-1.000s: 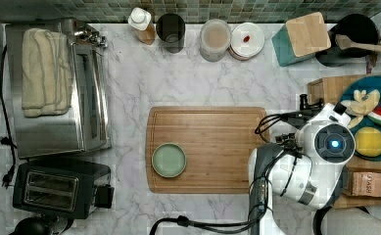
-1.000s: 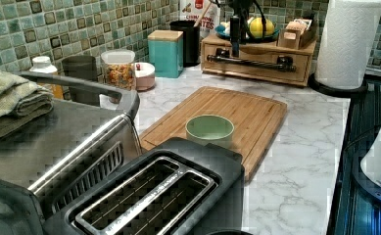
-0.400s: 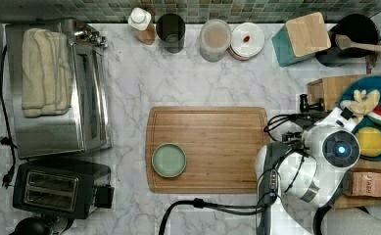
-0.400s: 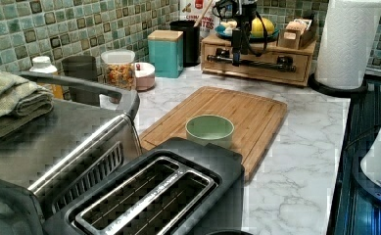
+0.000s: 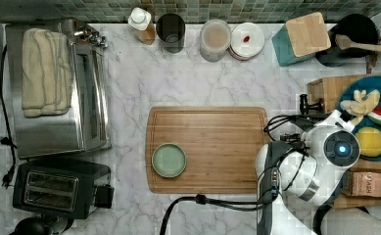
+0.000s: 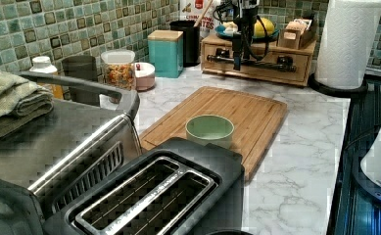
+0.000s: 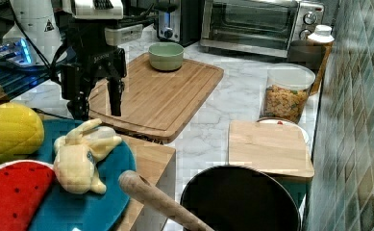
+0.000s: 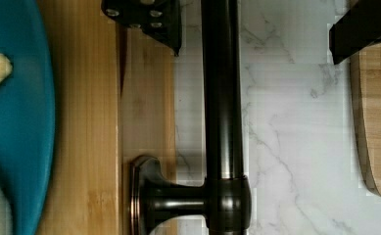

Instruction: Open the drawer.

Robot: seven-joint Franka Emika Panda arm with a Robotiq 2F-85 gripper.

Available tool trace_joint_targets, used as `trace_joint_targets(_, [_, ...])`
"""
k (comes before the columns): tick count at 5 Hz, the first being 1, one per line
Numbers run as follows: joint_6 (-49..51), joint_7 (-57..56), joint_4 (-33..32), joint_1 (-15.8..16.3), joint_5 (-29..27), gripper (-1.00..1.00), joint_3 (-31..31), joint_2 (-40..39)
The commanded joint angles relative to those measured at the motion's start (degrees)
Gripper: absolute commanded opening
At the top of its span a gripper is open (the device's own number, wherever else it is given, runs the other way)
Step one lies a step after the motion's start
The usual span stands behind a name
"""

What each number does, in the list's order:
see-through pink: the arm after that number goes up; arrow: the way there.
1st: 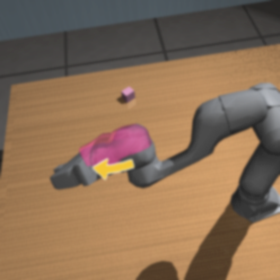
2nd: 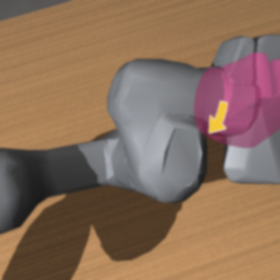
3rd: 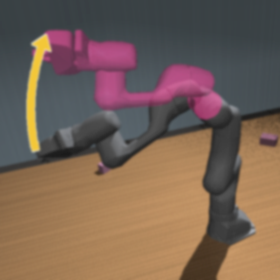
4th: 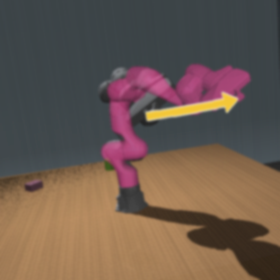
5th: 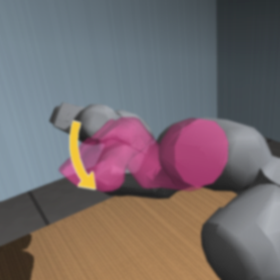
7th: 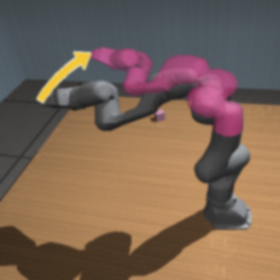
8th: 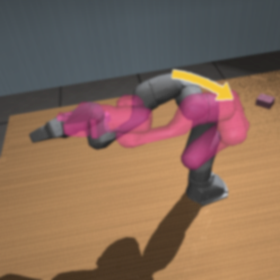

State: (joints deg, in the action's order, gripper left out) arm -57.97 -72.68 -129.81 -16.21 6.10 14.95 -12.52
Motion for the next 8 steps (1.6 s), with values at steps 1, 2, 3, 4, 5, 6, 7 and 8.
trace_joint_targets(1, [-9.58, -0.28, -0.04, -1.03, -3.67, 1.00, -1.05, -7.31])
trace_joint_targets(2, [-10.22, 1.94, -1.35, -0.45, -3.52, 1.00, -0.91, -8.02])
trace_joint_targets(3, [-7.20, 7.13, -2.71, 2.50, -0.95, 1.00, 1.14, -5.85])
trace_joint_targets(4, [-4.68, 7.86, -2.68, 4.81, -0.09, 1.00, 2.35, -5.17])
trace_joint_targets(5, [-3.93, 8.41, -1.59, 5.34, -0.73, 1.00, 1.77, -6.74])
trace_joint_targets(6, [-2.38, 8.38, -1.76, 7.07, -1.75, 1.00, 1.48, -6.61])
trace_joint_targets(7, [-0.68, 12.07, -3.72, 10.20, -1.79, 1.00, 1.06, -4.80])
trace_joint_targets(8, [2.50, 16.83, -7.79, 13.94, -4.15, 1.00, -1.34, -0.47])
